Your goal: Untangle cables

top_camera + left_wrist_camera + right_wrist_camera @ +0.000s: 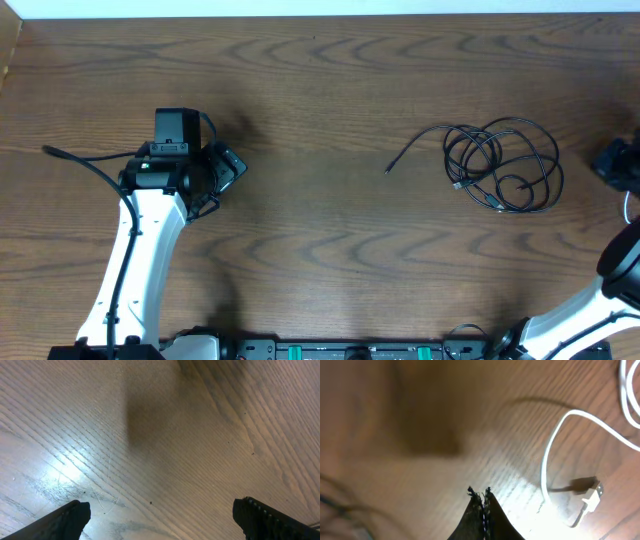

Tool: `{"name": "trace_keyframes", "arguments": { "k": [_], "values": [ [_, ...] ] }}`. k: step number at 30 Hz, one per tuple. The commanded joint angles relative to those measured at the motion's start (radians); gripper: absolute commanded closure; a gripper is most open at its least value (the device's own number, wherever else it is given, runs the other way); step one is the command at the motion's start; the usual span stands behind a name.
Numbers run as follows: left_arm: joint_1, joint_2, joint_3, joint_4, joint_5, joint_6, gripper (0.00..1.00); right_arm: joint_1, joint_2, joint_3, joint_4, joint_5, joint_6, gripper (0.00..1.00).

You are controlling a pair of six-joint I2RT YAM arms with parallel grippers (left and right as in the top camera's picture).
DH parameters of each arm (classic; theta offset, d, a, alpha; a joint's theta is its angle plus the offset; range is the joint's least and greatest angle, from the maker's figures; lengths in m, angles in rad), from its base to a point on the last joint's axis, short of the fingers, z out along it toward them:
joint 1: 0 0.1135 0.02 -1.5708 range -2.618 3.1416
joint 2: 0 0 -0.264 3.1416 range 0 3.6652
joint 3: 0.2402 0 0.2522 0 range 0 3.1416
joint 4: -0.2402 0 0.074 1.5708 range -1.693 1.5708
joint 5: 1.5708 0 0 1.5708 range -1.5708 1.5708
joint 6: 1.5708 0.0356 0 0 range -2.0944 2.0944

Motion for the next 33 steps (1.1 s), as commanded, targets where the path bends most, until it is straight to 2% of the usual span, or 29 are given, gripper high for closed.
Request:
{"name": "trace_keyframes", "arguments": {
  "k": [1, 6, 10, 14, 16, 17, 18, 19, 20, 21, 22, 23, 25, 27, 33],
  "values": [
    [0.006, -0.007, 0.009, -0.003, -0.017, -0.001, 0.02, -0.016, 0.036, -0.014, 0.005, 0.213, -0.081, 0.99],
    [0.006, -0.007, 0.009, -0.004, -0.017, -0.001, 0.02, -0.083, 0.033, -0.013, 0.09, 0.369, -0.085, 0.99],
    [0.006, -0.007, 0.009, -0.003, -0.017, -0.001, 0.02, -0.139, 0.033, -0.002, 0.155, 0.369, -0.204, 0.99],
    [0.006, -0.007, 0.009, -0.003, -0.017, -0.001, 0.02, -0.151, 0.008, 0.081, 0.145, 0.302, -0.204, 0.99],
    [0.006, -0.007, 0.009, -0.003, -0.017, -0.001, 0.02, -0.14, -0.018, 0.126, 0.117, 0.167, -0.204, 0.98],
    [0.006, -0.007, 0.009, -0.003, -0.017, -0.001, 0.02, -0.135, -0.031, 0.143, 0.106, 0.087, -0.195, 0.88],
    [0.006, -0.007, 0.009, -0.003, -0.017, -0.001, 0.02, -0.127, -0.046, 0.164, 0.096, -0.01, -0.172, 0.72],
    [0.006, -0.007, 0.009, -0.003, -0.017, -0.001, 0.02, -0.117, -0.064, 0.183, 0.08, -0.125, -0.154, 0.49],
    [0.006, -0.007, 0.009, -0.003, -0.017, -0.001, 0.02, -0.111, -0.076, 0.19, 0.071, -0.191, -0.151, 0.42],
    [0.006, -0.007, 0.009, -0.003, -0.017, -0.001, 0.02, -0.088, -0.107, 0.192, 0.061, -0.339, -0.148, 0.25],
    [0.006, -0.007, 0.009, -0.003, -0.017, -0.001, 0.02, -0.079, -0.114, 0.192, 0.058, -0.373, -0.147, 0.18],
    [0.006, -0.007, 0.009, -0.003, -0.017, -0.001, 0.02, -0.05, -0.136, 0.192, 0.047, -0.421, -0.116, 0.01],
    [0.006, -0.007, 0.009, -0.003, -0.017, -0.001, 0.02, -0.011, -0.161, 0.192, 0.018, -0.405, -0.047, 0.01],
    [0.006, -0.007, 0.009, -0.003, -0.017, -0.001, 0.02, 0.036, -0.191, 0.192, -0.035, -0.344, 0.09, 0.01],
    [0.006, -0.007, 0.009, -0.003, -0.017, -0.001, 0.02, 0.126, -0.229, 0.192, -0.173, -0.359, 0.32, 0.01]
  ]
}}
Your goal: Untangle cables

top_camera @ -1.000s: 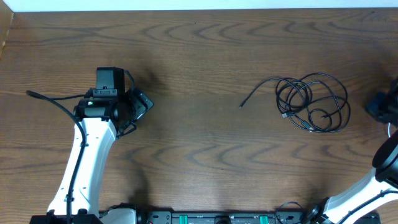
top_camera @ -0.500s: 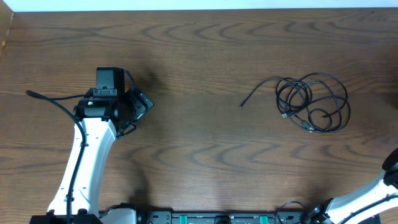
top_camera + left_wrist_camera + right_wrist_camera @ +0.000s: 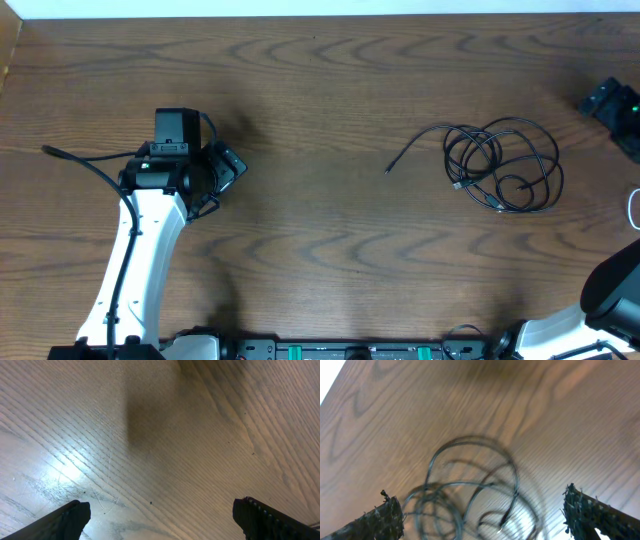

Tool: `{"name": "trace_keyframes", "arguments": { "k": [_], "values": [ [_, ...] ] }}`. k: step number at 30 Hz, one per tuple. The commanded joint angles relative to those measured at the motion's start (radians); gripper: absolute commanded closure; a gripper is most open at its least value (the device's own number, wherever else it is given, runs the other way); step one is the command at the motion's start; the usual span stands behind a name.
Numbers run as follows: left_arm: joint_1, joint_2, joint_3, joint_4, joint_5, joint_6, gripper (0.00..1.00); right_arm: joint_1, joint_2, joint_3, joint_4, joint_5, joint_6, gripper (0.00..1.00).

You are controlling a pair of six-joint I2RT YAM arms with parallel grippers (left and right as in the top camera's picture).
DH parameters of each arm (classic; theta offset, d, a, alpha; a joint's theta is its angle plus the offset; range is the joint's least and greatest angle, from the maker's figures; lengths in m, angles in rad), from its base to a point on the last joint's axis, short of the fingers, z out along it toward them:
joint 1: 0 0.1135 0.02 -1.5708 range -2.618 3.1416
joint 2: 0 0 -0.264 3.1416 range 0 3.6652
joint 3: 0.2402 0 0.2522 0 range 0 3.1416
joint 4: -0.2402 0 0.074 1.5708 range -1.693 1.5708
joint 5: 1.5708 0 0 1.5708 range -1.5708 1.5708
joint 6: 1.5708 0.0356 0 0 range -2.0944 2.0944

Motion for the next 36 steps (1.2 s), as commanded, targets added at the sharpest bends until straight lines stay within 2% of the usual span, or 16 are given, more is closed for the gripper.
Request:
{"name": "trace_keyframes", "arguments": {
  "k": [1, 2, 3, 5, 7, 11, 14, 23, 24, 27, 29, 33, 36],
  "values": [
    [0.006, -0.007, 0.009, -0.003, -0.017, -0.001, 0.02, 0.05, -0.026, 0.011, -0.099, -0.085, 0.156, 0.01],
    [0.006, -0.007, 0.009, -0.003, -0.017, -0.001, 0.02, 0.06, -0.024, 0.009, -0.121, -0.092, 0.122, 0.01],
    [0.006, -0.007, 0.009, -0.003, -0.017, -0.001, 0.02, 0.103, -0.023, -0.01, -0.143, -0.091, 0.009, 0.01],
    [0.006, -0.007, 0.009, -0.003, -0.017, -0.001, 0.02, 0.148, -0.021, -0.049, -0.124, -0.087, -0.078, 0.01],
    [0.006, -0.007, 0.009, -0.003, -0.017, -0.001, 0.02, 0.19, -0.018, -0.097, -0.097, -0.087, -0.094, 0.01],
    [0.006, -0.007, 0.009, -0.003, -0.017, -0.001, 0.02, 0.329, -0.017, -0.28, 0.11, -0.061, -0.173, 0.01],
    [0.006, -0.007, 0.009, -0.004, -0.017, -0.001, 0.02, 0.406, -0.017, -0.393, 0.23, 0.078, -0.142, 0.01],
    [0.006, -0.007, 0.009, -0.003, -0.017, -0.001, 0.02, 0.588, -0.005, -0.611, 0.449, 0.077, -0.143, 0.01],
    [0.006, -0.007, 0.009, -0.003, -0.017, -0.001, 0.02, 0.61, -0.004, -0.624, 0.463, 0.053, -0.159, 0.01],
    [0.006, -0.007, 0.009, -0.003, -0.017, -0.001, 0.02, 0.69, -0.004, -0.628, 0.476, -0.18, -0.303, 0.01],
    [0.006, -0.007, 0.009, -0.003, -0.017, -0.001, 0.02, 0.743, -0.004, -0.628, 0.494, -0.296, -0.335, 0.01],
    [0.006, -0.007, 0.009, -0.003, -0.017, -0.001, 0.02, 0.873, -0.004, -0.628, 0.555, -0.411, -0.338, 0.01],
    [0.006, -0.007, 0.009, -0.004, -0.017, -0.001, 0.02, 1.001, -0.004, -0.609, 0.569, -0.406, -0.357, 0.01]
  ]
}}
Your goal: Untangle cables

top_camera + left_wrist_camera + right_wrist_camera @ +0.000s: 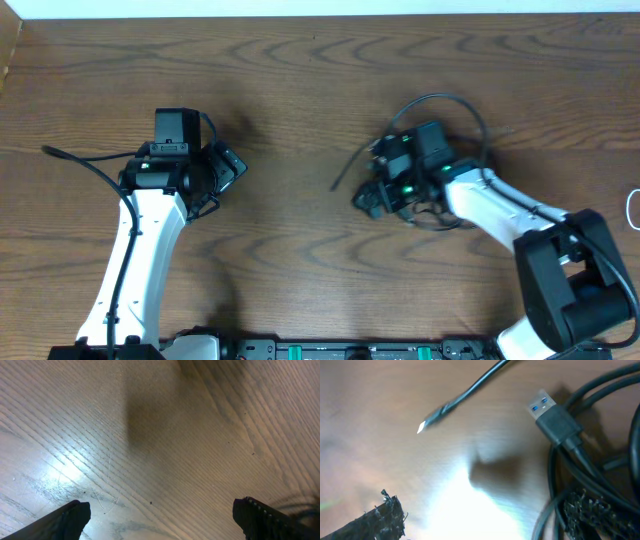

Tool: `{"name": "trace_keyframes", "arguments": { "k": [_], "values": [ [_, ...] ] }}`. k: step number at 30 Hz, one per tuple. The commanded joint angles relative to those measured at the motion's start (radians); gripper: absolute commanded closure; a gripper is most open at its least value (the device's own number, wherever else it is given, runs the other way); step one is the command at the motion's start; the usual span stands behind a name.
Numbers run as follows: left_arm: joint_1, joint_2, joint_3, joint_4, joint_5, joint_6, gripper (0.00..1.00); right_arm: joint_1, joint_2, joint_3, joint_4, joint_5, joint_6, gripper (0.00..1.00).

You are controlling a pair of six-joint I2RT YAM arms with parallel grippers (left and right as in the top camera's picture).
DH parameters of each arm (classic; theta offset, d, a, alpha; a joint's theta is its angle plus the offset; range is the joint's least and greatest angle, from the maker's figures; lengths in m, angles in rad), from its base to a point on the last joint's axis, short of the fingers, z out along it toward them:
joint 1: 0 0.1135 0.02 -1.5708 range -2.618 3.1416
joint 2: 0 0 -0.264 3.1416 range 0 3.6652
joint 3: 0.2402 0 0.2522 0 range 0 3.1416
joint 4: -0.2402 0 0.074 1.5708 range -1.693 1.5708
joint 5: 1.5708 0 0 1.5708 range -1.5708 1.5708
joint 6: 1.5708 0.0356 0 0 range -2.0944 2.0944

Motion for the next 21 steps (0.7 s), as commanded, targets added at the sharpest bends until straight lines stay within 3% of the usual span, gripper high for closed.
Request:
{"name": "trace_keyframes", "arguments": {
  "k": [1, 4, 10, 15, 17, 18, 19, 21],
  "values": [
    [0.006, -0.007, 0.009, -0.003, -0.017, -0.001, 0.02, 0.119, 0.005, 0.024, -0.005, -0.065, -0.052, 0.01],
    [0.006, -0.007, 0.009, -0.003, -0.017, -0.001, 0.02, 0.143, -0.003, 0.085, -0.069, 0.033, -0.051, 0.01],
    [0.006, -0.007, 0.009, -0.003, -0.018, -0.001, 0.02, 0.049, -0.11, 0.291, -0.392, 0.132, -0.05, 0.01],
    [0.006, -0.007, 0.009, -0.003, -0.017, -0.001, 0.02, -0.061, -0.242, 0.355, -0.525, 0.352, 0.142, 0.01],
    [0.006, -0.007, 0.009, -0.003, -0.017, -0.001, 0.02, -0.089, -0.256, 0.352, -0.544, 0.38, 0.149, 0.07],
    [0.006, -0.007, 0.009, -0.003, -0.017, -0.001, 0.02, -0.107, -0.255, 0.337, -0.546, 0.39, 0.09, 0.31],
    [0.006, -0.007, 0.009, -0.003, -0.017, -0.001, 0.02, -0.113, -0.249, 0.315, -0.538, 0.41, 0.044, 0.37],
    [0.006, -0.007, 0.009, 0.004, -0.017, -0.001, 0.02, -0.114, -0.232, 0.264, -0.513, 0.434, -0.022, 0.34]
  ]
}}
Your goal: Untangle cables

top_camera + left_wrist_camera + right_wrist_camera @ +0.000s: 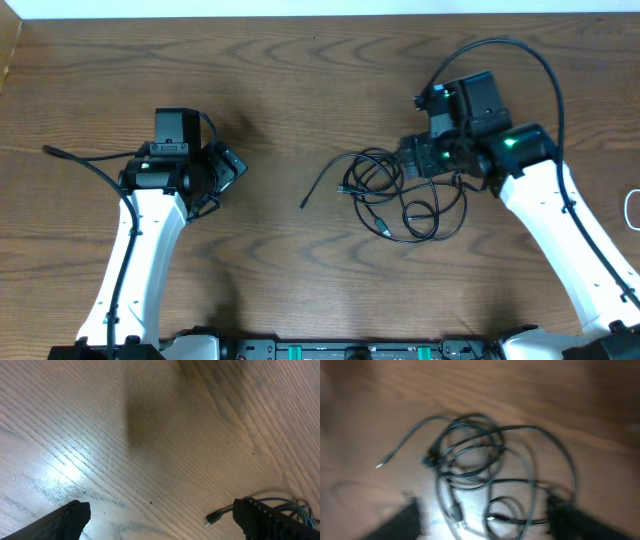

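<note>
A tangle of black cable [405, 195] lies right of the table's middle, with one loose end [303, 204] trailing left. My right gripper [412, 158] hovers open over the tangle's upper right. Its wrist view is blurred and shows the loops [480, 470] below and between the spread fingers [407, 517], with nothing held. My left gripper [228, 170] stands open at the left, well away from the tangle. A black plug [212, 519] of the loose end shows near its right finger [265, 520].
A loop of white cable [631, 208] pokes in at the right edge. The arm's own black cable [75, 160] runs out to the left of the left arm. The wooden table [300, 80] stretches back to a white far edge.
The black tangle has shifted left, and its loose end now shows in the left wrist view. My right gripper has moved from low at the tangle's left side to above its upper right.
My right gripper was shut at the far right by a white cable, with the black tangle to its left. Then it stood open at the right edge. Then it was down at the tangle, which had shifted left. Now the tangle lies further left. The left arm stayed still.
</note>
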Tool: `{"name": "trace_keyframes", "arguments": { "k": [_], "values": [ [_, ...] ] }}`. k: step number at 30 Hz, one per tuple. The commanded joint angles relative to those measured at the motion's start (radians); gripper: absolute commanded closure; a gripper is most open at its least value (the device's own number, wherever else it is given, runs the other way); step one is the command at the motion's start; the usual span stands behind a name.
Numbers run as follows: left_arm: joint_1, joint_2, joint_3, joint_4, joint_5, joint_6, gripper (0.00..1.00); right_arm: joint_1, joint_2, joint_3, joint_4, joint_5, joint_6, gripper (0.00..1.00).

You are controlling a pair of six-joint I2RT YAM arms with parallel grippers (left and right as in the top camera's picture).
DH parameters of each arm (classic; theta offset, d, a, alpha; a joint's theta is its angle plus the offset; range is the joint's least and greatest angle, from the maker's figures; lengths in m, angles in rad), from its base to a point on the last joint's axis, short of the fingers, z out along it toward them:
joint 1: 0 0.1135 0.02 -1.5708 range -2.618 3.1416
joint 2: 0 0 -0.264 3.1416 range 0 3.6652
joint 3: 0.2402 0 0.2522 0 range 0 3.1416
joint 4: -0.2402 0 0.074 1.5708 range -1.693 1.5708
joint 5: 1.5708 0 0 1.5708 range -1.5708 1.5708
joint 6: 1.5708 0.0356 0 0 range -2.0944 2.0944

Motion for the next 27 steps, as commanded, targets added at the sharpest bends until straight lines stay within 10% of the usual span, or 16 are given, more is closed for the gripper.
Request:
{"name": "trace_keyframes", "arguments": {
  "k": [1, 15, 18, 27],
  "values": [
    [0.006, -0.007, 0.009, 0.005, -0.017, -0.001, 0.02, -0.006, 0.042, -0.091, 0.023, 0.085, -0.109, 0.32],
    [0.006, -0.007, 0.009, 0.004, -0.017, -0.001, 0.02, -0.006, 0.258, -0.31, 0.361, 0.13, -0.174, 0.35],
    [0.006, -0.007, 0.009, 0.003, -0.017, -0.001, 0.02, -0.007, 0.323, -0.31, 0.378, 0.13, -0.154, 0.98],
    [0.006, -0.007, 0.009, 0.0, -0.016, -0.001, 0.02, -0.008, 0.127, -0.127, 0.163, -0.107, -0.102, 0.99]
  ]
}}
